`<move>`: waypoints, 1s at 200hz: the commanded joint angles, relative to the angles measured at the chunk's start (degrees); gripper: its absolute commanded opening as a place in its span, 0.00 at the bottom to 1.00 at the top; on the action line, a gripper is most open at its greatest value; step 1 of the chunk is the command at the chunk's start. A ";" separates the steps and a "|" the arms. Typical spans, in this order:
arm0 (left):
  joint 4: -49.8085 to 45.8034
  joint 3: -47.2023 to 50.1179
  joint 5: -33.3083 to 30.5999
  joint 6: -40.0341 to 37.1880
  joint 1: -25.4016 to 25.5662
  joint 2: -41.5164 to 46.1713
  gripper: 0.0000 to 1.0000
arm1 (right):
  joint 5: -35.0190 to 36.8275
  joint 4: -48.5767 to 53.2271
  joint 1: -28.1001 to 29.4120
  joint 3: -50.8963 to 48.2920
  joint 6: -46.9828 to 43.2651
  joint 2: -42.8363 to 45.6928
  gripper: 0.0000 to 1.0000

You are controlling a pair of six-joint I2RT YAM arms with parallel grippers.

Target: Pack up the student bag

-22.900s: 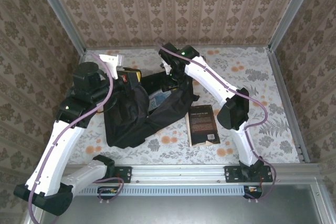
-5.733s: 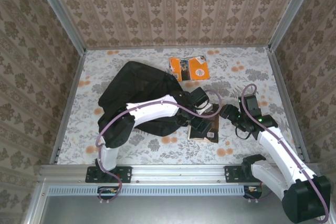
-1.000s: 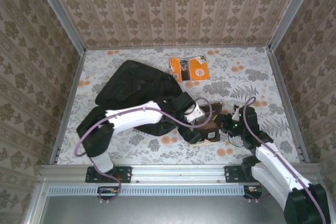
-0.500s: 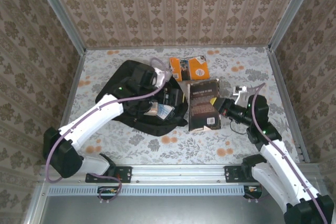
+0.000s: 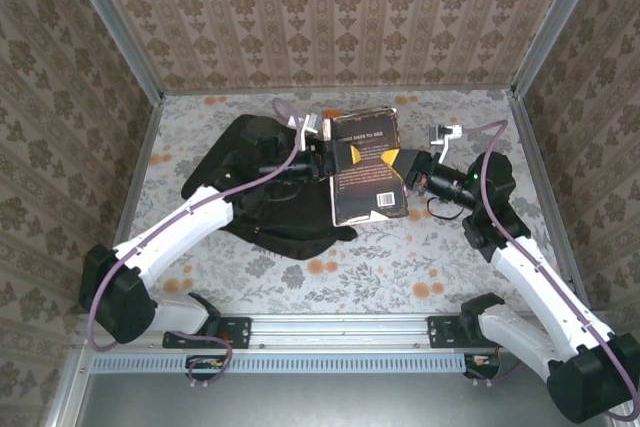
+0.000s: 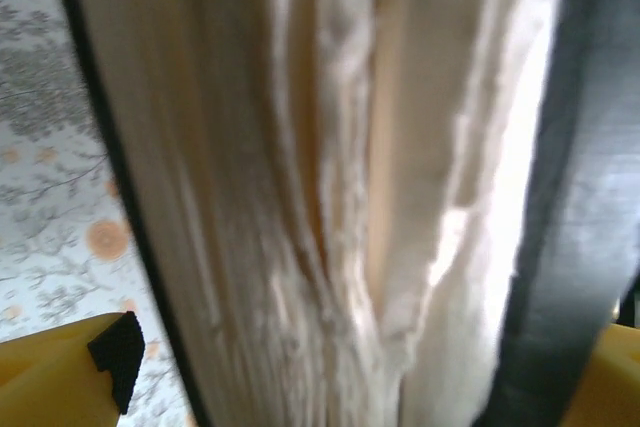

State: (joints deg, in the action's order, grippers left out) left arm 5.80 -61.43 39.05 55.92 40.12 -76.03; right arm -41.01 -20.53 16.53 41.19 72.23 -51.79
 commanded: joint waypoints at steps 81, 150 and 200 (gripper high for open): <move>16.64 4.25 1.40 9.98 0.28 4.57 0.34 | 0.83 -2.43 0.49 2.57 3.23 -1.03 0.00; 25.43 9.69 -11.56 13.40 0.31 7.82 0.06 | 7.44 2.89 3.47 2.51 -1.76 2.47 0.78; 36.09 12.65 -24.50 16.15 1.36 8.60 0.10 | 15.71 -14.74 10.80 -5.43 6.63 -0.17 0.89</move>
State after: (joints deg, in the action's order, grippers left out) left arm 30.13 -48.49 25.41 69.93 41.21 -68.82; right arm -29.82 -23.46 24.16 39.68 73.30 -50.35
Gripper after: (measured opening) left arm 0.151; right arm 0.876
